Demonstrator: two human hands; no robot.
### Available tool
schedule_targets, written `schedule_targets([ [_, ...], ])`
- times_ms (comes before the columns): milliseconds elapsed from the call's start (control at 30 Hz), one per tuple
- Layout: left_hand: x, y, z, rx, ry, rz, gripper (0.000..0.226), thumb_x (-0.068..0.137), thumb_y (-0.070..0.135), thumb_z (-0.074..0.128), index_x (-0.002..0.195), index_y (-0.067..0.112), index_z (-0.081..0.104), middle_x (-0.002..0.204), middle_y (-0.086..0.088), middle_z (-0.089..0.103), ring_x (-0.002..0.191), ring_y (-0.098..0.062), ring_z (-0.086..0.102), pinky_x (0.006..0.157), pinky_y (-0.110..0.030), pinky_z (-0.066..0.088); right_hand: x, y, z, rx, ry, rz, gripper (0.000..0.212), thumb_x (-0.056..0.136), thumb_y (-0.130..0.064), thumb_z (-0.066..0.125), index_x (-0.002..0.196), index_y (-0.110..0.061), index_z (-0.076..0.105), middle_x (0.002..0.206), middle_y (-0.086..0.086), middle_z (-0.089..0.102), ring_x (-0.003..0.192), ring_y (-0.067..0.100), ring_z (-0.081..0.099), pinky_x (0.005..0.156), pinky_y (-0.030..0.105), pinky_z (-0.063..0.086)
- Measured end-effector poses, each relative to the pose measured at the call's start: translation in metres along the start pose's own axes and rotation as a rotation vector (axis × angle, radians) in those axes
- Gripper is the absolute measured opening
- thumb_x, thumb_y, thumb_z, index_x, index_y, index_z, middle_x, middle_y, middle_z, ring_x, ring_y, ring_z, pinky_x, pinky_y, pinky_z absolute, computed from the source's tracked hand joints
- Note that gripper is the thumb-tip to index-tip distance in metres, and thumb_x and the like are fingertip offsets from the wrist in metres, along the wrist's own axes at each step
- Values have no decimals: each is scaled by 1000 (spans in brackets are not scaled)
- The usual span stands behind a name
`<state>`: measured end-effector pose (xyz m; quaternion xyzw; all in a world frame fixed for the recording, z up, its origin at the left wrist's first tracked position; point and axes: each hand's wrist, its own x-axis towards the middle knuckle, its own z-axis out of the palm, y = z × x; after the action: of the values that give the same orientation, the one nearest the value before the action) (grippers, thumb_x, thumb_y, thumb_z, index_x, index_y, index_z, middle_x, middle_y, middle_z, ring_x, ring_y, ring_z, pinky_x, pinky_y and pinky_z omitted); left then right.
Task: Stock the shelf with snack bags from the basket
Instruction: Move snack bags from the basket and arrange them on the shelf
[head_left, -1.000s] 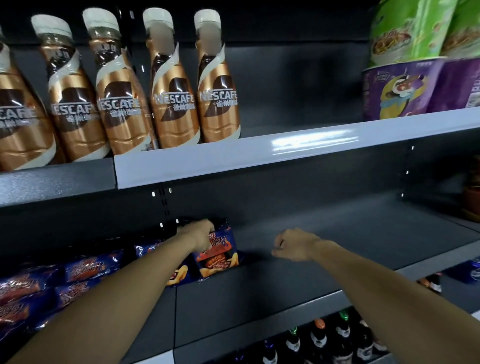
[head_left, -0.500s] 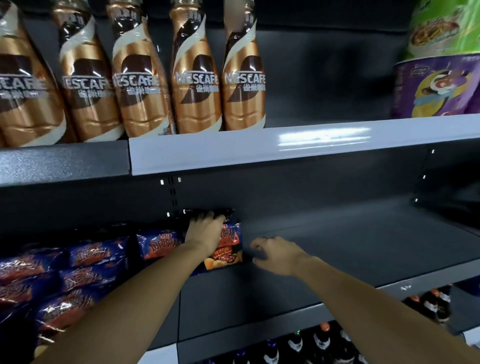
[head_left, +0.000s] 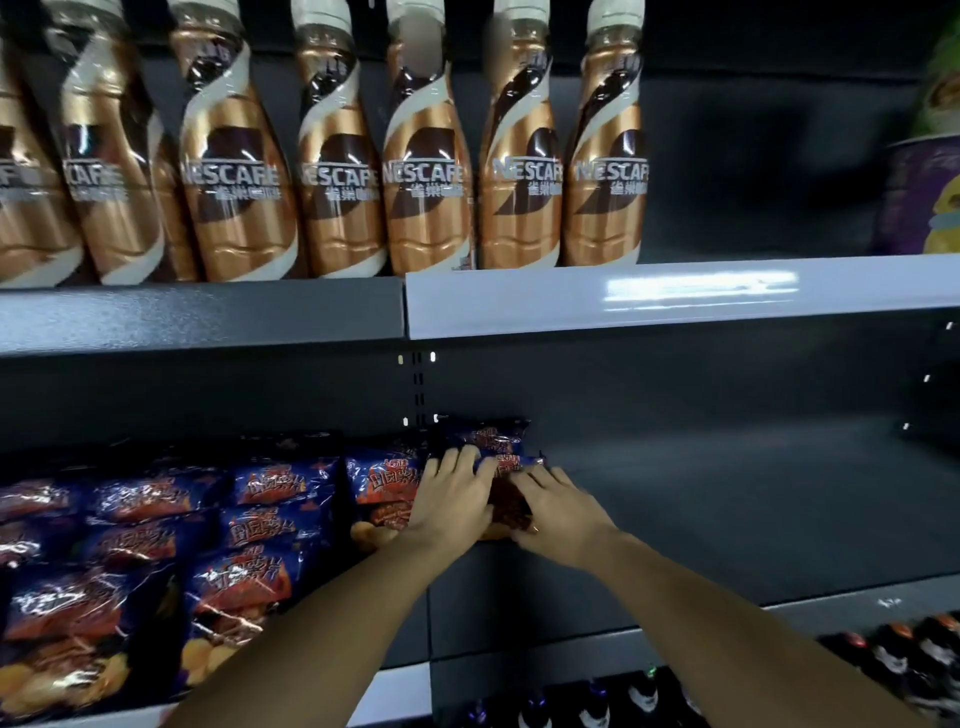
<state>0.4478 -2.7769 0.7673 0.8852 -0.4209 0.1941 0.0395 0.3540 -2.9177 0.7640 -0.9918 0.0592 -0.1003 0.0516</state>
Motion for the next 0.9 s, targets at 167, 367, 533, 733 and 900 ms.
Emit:
schedule_targets([
  [167,3,24,-8,-103,67,21,52,95,39,47,142,21,36,144,-2,37,130,-23,38,105,-38,32,-27,6,-4,3,144,173,62,91,-42,55,146,-25,33,143,-5,38,133,19,33,108,41,34],
  [367,15,119,-15,-254,63,163,53,92,36,51,141,20,37,147,-1,37,133,-23,37,105,-40,33,-98,47,-30,-59,196,404,67,92,-48,52,149,-20,31,149,-2,38,137,22,33,107,44,35],
  [533,12,223,-29,-340,19,307,55,94,36,52,143,18,34,147,-1,38,133,-24,37,104,-40,33,-183,97,-62,-145,224,603,64,89,-45,57,144,-19,36,143,1,44,134,26,36,103,43,38],
  [733,-2,364,-53,-407,-13,462,53,96,38,49,142,17,34,142,-4,43,129,-28,41,102,-42,35,-307,168,-94,-163,274,822,58,89,-49,56,138,-20,42,139,3,49,128,29,43,96,45,42],
  [900,-29,483,-66,-434,-74,567,49,93,37,51,137,19,39,138,-5,46,127,-30,43,100,-43,36,-413,219,-110,-200,278,958,59,87,-47,60,137,-19,43,136,5,51,126,31,45,95,44,45],
])
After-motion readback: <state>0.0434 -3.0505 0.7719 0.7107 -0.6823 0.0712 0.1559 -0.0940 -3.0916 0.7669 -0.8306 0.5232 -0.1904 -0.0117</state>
